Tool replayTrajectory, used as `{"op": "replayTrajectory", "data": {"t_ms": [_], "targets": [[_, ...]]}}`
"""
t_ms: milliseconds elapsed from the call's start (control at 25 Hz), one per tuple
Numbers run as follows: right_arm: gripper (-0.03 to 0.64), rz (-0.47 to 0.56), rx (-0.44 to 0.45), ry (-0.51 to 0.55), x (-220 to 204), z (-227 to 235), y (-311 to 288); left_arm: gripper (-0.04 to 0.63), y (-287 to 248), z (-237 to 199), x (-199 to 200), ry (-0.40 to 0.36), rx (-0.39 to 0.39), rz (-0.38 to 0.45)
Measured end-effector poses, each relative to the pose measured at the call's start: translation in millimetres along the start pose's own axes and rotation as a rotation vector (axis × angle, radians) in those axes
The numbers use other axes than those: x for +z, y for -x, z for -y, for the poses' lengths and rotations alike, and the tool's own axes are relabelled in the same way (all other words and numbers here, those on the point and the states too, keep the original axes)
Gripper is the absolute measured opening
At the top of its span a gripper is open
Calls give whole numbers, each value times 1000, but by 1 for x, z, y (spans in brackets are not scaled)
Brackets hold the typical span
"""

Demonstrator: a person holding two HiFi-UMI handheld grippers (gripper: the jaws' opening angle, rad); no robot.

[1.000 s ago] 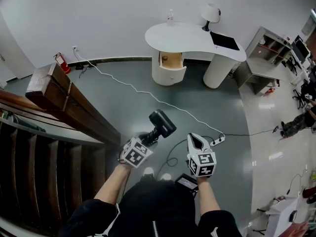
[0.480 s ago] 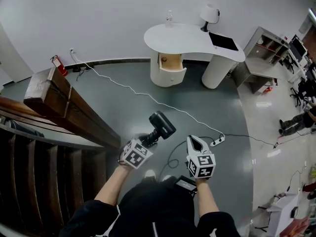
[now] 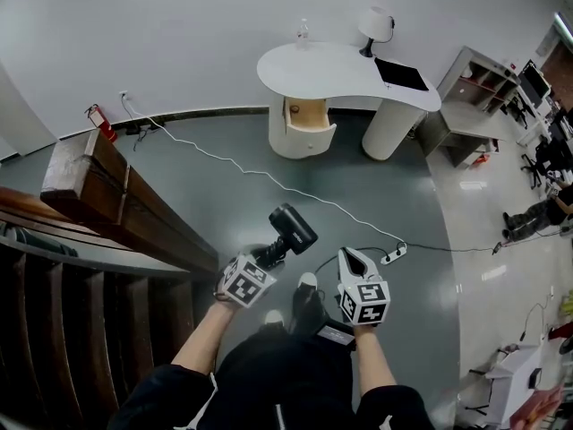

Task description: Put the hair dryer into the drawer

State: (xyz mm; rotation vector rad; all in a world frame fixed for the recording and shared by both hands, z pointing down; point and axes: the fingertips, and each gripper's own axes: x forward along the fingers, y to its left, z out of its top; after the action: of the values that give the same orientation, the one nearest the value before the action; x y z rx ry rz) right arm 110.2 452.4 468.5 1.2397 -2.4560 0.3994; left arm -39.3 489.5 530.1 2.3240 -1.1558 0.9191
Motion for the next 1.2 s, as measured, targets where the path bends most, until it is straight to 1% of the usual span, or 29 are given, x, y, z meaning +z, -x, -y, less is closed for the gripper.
{"op": "replayTrajectory", "data": {"t_ms": [160, 320, 720, 1200], "targets": [[6, 0, 3, 1, 3, 2, -8, 202, -4, -8, 4, -4, 2, 10], [6, 6, 6, 1, 9, 5, -21, 202, -9, -18, 5, 3, 2, -5], [6, -12, 27, -16, 17, 29, -68, 202, -39, -50, 21, 17, 1, -38], [6, -29, 74, -21, 56, 89, -147, 202, -96, -103, 74, 17, 11, -75]]}}
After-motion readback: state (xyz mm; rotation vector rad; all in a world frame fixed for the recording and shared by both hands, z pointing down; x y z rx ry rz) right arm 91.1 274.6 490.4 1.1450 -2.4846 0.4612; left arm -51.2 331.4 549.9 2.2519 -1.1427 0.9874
